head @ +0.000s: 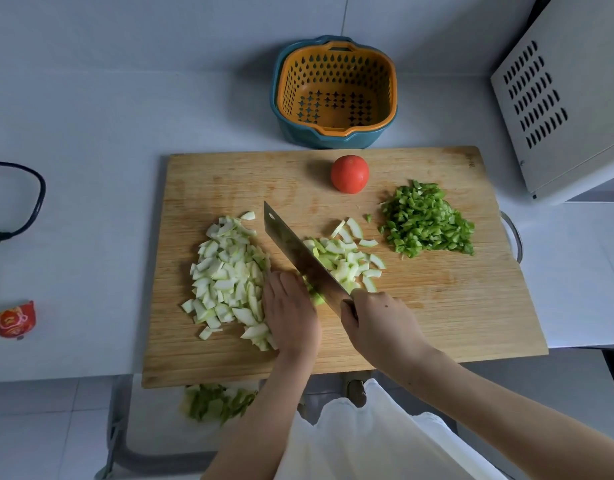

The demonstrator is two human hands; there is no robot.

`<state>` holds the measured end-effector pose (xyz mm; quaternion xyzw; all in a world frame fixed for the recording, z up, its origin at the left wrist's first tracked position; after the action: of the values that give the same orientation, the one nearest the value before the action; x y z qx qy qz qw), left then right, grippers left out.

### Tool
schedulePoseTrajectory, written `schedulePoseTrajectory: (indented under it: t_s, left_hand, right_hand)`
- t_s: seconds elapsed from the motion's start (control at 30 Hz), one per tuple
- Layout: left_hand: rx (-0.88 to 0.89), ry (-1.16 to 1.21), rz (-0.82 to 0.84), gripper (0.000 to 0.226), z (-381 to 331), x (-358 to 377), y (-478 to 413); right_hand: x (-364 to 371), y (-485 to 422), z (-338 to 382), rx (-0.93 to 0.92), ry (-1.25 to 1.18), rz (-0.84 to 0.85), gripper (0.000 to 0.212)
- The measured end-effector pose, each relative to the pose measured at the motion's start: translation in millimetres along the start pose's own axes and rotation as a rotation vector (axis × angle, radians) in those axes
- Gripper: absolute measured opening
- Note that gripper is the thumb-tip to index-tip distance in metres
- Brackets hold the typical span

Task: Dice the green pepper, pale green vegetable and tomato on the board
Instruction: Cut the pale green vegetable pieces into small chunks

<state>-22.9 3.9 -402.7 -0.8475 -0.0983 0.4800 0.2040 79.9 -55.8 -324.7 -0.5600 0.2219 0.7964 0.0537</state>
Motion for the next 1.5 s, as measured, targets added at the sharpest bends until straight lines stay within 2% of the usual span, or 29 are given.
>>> schedulePoseTrajectory:
  t_s: [0.07, 0.13, 0.27, 0.33, 0.43, 0.6, 0.77, 1.13, 1.27, 1.37, 1.5]
  left_hand:
    - [-0.016, -0.028, 0.025, 0.024, 1.8, 3.8, 2.1]
    - [-0.046, -0.051, 0.065, 0.026, 3.9, 6.9, 3.9]
    - [-0.057, -0.031, 0.073, 0.004, 3.0, 5.6, 4.6]
    - [-0.047, -0.028, 0.066, 0.003, 3.4, 5.6, 3.9]
    - [-0.009, -0.017, 0.019, 0.019, 2.8, 5.6, 3.0]
    - [-0.015, 0.045, -0.046, 0.007, 3.2, 3.4, 3.2]
    - [-0.062, 0.124, -0.015, 0.021, 1.5, 0.3, 2.2]
    - [0.015, -0.026, -0.027, 0.008, 3.4, 6.0, 6.0]
    - [0.041, -0.08, -0.018, 0.02, 2.7, 6.0, 5.6]
    - [0.052, -0.071, 0.003, 0.006, 5.1, 8.4, 7.4]
    - [0.043, -0.05, 0.007, 0.005, 6.7, 10.0, 8.6]
  right_hand:
    - [6.6, -4.2, 3.2, 0.002, 0.007, 0.01, 0.037]
    - [13.5, -9.6, 5.3, 0.015, -0.014, 0.012, 0.037]
    - [15.5, -14.3, 4.1, 0.028, -0.057, -0.005, 0.036]
    - [10.9, -10.7, 2.3, 0.021, -0.07, -0.03, 0.036]
    - [1.3, -2.4, 0.2, 0.022, -0.078, -0.055, 0.039]
    - [-3.7, 0.4, 1.7, 0.011, -0.05, -0.05, 0.04]
    - [5.0, -5.6, 5.3, 0.024, -0.055, -0.049, 0.035]
    - [15.6, -13.8, 10.9, 0.039, -0.101, -0.054, 0.035]
    - [5.0, -9.0, 9.1, 0.035, -0.104, -0.079, 0.037]
    - [-2.8, -1.9, 8.9, 0.026, -0.085, -0.071, 0.04]
    - [-0.1, 2.0, 9.4, 0.019, -0.062, -0.045, 0.04]
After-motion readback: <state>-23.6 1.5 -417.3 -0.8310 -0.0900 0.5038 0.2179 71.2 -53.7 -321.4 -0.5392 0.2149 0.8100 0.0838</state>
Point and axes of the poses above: each hand's wrist, its own y-axis away from the middle knuckle, its own x-axis out of the palm, z = x × y, the point moved 5 cm from there along -y, towards the middle knuckle, and after that the axes turned 10 degrees about -z, right-handed, at the moved point
